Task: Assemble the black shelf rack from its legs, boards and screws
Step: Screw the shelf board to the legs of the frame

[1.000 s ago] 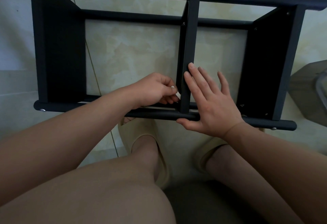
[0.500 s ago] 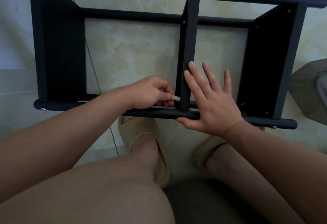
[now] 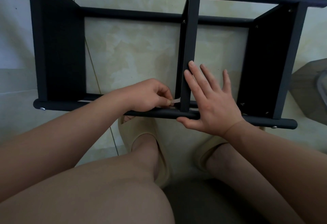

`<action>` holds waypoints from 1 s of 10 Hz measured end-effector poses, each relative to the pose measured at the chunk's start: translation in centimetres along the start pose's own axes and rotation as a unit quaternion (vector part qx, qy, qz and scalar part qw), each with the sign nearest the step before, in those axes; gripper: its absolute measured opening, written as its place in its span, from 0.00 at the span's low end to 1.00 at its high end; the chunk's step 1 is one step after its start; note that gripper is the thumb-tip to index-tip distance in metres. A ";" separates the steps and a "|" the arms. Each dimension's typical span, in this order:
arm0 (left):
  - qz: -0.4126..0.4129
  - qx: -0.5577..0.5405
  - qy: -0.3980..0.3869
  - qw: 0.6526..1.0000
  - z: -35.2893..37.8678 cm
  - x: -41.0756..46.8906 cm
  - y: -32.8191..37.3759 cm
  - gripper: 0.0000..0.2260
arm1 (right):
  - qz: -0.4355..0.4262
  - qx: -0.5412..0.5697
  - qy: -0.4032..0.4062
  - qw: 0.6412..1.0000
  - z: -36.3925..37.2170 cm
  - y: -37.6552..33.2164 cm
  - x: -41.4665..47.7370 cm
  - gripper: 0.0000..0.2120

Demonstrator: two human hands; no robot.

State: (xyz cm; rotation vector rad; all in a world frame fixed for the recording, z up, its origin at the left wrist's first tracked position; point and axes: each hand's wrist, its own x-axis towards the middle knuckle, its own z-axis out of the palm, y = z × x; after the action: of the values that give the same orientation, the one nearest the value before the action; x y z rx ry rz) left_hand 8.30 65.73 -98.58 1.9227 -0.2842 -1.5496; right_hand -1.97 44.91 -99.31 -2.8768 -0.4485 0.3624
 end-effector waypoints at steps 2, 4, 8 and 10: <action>0.046 0.120 0.073 0.989 -0.9 0.0 0.6 0.06 | 0.000 0.003 0.003 1.000 0.0 0.0 0.0 0.51; 0.045 0.033 0.063 0.996 -0.4 0.2 1.2 0.06 | 0.003 -0.003 -0.005 1.000 0.1 0.0 0.0 0.52; -0.031 -0.223 0.104 0.969 1.4 0.9 1.9 0.05 | 0.003 0.000 -0.011 1.000 0.0 0.0 0.0 0.51; -0.035 -0.239 0.094 0.966 1.4 0.7 1.9 0.05 | 0.004 0.009 -0.017 1.000 -0.2 -0.1 0.0 0.51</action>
State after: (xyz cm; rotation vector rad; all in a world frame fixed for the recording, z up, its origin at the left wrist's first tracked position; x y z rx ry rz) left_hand 7.64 63.47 -98.12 1.6853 0.2264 -1.3156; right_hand -1.91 44.96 -99.14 -2.8603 -0.4375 0.4140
